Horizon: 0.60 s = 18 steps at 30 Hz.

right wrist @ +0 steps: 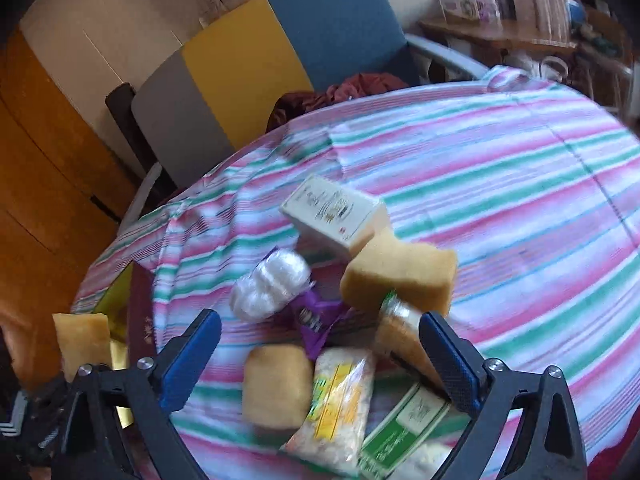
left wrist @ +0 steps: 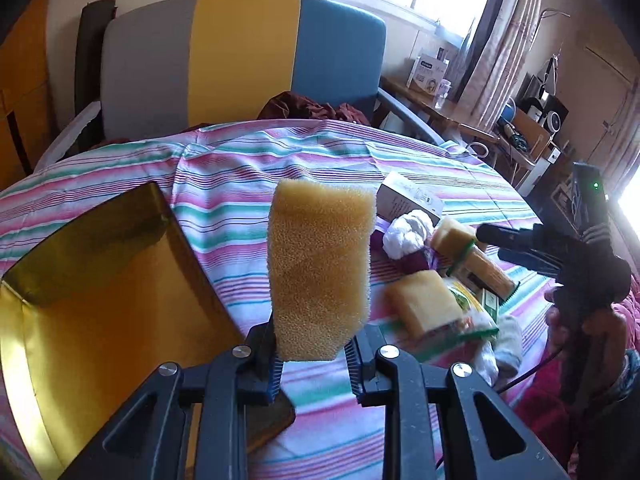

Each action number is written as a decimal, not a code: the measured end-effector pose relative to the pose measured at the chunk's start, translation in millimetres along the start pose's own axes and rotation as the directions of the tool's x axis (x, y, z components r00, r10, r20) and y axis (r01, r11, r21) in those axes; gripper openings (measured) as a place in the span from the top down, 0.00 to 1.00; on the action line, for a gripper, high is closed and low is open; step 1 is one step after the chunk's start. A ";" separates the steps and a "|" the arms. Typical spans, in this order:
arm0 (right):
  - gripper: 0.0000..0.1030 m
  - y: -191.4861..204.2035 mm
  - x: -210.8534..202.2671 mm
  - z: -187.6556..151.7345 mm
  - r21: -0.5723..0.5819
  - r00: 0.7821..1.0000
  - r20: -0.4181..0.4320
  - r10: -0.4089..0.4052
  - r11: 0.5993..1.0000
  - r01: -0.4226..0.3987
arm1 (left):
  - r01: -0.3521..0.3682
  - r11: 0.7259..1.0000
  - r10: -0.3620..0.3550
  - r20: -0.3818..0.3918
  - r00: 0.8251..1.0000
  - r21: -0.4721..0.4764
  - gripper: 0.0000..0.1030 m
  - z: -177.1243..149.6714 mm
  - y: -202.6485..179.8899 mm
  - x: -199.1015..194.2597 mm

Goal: Organize objects
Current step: 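Carry sponge over gold tray with left gripper while right gripper nears white glove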

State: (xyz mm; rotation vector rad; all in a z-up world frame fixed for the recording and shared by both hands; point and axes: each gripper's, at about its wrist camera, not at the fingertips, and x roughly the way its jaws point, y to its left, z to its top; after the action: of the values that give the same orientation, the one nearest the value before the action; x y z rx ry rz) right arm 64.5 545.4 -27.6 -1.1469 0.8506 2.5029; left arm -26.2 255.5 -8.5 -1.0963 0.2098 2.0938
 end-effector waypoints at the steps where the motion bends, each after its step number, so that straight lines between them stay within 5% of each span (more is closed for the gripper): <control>1: 0.05 0.7 -2.8 -3.1 0.000 1.000 -0.023 0.003 1.000 -0.003 | -0.001 1.000 0.001 0.008 1.000 0.006 0.75 -2.4 1.4 -4.0; 9: 0.14 -17.7 -44.6 -43.8 -0.032 0.985 -0.099 -0.141 0.990 0.139 | 0.021 0.999 -0.020 0.025 0.999 -0.038 0.75 -20.2 19.9 -21.8; 12: 0.24 -32.0 -49.3 -51.5 -0.026 0.964 -0.140 -0.226 0.974 0.225 | 0.031 0.998 -0.030 0.024 0.999 -0.054 0.75 -25.9 25.3 -24.4; 18: 0.18 -25.0 -28.3 -69.4 -0.195 0.914 -0.294 -0.279 0.954 0.228 | 0.050 0.995 -0.048 0.030 0.998 -0.081 0.75 -35.9 36.7 -31.5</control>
State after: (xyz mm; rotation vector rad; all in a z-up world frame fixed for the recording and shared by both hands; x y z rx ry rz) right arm 136.3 523.4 -52.1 -1.6330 0.5358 2.2352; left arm -17.2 196.1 -13.6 -1.1078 0.0833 2.0883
